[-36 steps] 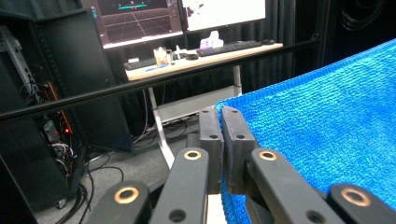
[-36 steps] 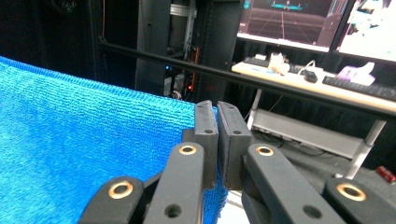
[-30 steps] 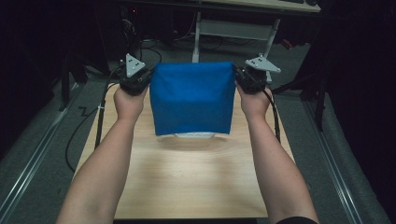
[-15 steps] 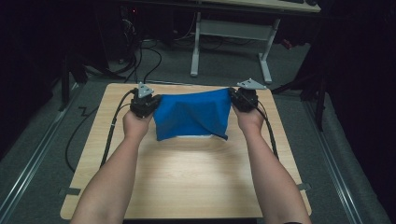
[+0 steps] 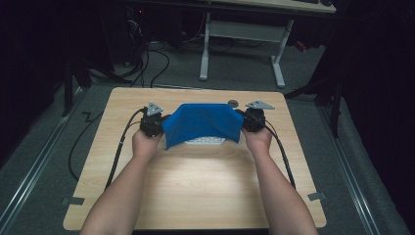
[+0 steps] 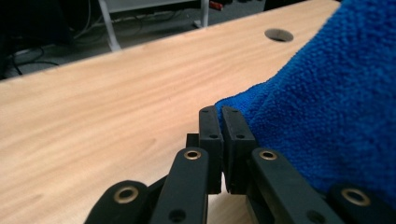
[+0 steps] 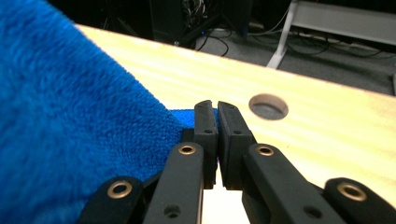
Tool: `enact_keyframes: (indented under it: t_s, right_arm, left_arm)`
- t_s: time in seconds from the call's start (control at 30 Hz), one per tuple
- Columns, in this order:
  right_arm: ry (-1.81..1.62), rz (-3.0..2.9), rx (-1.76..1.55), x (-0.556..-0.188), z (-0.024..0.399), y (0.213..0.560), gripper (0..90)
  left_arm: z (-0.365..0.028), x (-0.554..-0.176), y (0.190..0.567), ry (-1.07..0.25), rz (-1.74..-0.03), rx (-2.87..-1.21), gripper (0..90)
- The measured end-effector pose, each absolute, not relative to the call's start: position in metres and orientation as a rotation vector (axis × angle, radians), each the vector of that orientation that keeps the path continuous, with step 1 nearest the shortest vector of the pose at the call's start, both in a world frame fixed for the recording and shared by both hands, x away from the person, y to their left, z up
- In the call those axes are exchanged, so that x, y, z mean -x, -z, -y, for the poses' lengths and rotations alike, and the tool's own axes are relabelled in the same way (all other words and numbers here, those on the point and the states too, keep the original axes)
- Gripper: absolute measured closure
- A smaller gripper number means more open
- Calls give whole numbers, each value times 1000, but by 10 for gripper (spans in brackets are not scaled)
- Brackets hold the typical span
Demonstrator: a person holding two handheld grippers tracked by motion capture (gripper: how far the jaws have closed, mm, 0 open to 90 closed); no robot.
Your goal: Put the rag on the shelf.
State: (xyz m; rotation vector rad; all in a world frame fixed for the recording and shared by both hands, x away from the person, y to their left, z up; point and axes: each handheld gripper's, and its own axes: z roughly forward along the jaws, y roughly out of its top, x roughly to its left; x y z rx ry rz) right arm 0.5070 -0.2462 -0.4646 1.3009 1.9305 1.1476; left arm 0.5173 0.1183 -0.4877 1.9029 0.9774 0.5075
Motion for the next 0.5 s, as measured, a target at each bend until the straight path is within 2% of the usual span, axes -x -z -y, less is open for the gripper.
enact_keyframes:
  t_s: [0.33, 0.4, 0.43, 0.47, 0.5]
  right_arm:
    - [-1146, -1939, -1356, -504, 251, 486, 873]
    - [-1148, -1936, -1358, -503, 252, 487, 860]
    - [-1158, -1932, -1358, -502, 252, 487, 816]
    - [-1158, -1932, -1358, -502, 252, 487, 816]
    - [-1163, -1917, -1369, -501, 253, 487, 794]
  left_arm:
    - [-116, -516, 506, -442, -1012, -1925, 869]
    - [-116, -516, 508, -438, -1015, -1921, 856]
    - [-116, -516, 508, -435, -1025, -1913, 830]
    - [-116, -516, 508, -435, -1025, -1913, 792]
    - [-117, -516, 507, -436, -1035, -1906, 792]
